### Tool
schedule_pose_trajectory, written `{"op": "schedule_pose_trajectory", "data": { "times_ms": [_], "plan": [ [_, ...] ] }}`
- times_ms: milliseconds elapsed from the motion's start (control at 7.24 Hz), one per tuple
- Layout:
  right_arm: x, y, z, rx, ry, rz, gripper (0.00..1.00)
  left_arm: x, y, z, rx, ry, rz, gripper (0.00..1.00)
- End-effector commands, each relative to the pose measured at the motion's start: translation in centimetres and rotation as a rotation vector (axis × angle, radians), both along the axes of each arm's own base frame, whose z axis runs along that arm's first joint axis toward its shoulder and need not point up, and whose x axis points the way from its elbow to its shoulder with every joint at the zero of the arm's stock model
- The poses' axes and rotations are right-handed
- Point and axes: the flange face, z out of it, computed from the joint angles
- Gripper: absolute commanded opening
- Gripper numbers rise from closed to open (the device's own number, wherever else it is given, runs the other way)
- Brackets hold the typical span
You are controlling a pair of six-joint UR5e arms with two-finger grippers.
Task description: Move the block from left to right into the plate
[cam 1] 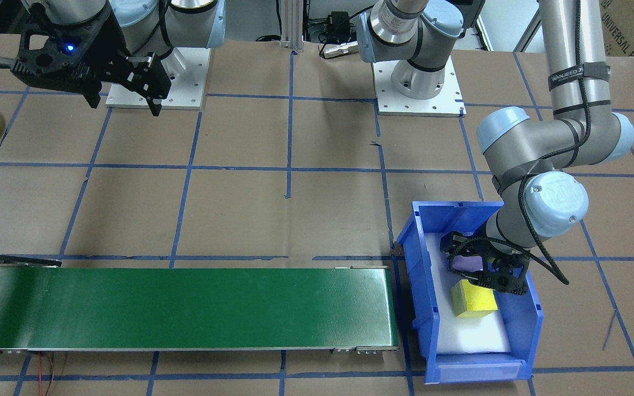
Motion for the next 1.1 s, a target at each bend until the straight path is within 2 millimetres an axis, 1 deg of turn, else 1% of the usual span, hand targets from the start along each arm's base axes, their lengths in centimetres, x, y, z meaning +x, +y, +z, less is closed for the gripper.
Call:
{"op": "schedule_pose_trajectory", "data": {
  "times_ms": [0, 138, 276, 414, 552, 690, 828, 967],
  "plan": [
    [0.0, 0.0, 0.0, 0.0, -0.001, 0.0, 1.0, -0.1, 0.5, -0.3, 0.014, -0.005, 0.052, 0.37],
    [0.0, -0.1, -0.1, 0.0, -0.001, 0.0, 1.0, -0.1, 0.4, 0.8, -0.007, -0.01, 0.052, 0.33],
    [0.0, -0.1, -0.1, 0.0, -0.001, 0.0, 1.0, -0.1, 0.4, 3.7, -0.045, -0.016, 0.054, 0.33],
    [0.0, -0.1, -0.1, 0.0, -0.001, 0.0, 1.0, -0.4, 1.4, 8.2, -0.11, -0.024, 0.051, 0.33],
    [0.0, -0.1, -0.1, 0.0, -0.001, 0.0, 1.0, -1.3, 2.7, 13.4, -0.177, -0.026, 0.044, 0.33],
    [0.0, -0.1, 0.0, -0.001, -0.001, 0.0, 1.0, -2.3, 3.4, 18.5, -0.257, -0.024, 0.029, 0.33],
    [0.0, -0.1, -0.1, 0.003, 0.001, 0.002, 1.0, -4.6, 3.6, 21.2, -0.283, 0.012, 0.03, 0.33],
    [-0.1, -0.1, -0.1, 0.002, 0.001, 0.0, 1.0, -7.1, 3.3, 21.7, -0.302, 0.054, 0.099, 0.33]
  ]
}}
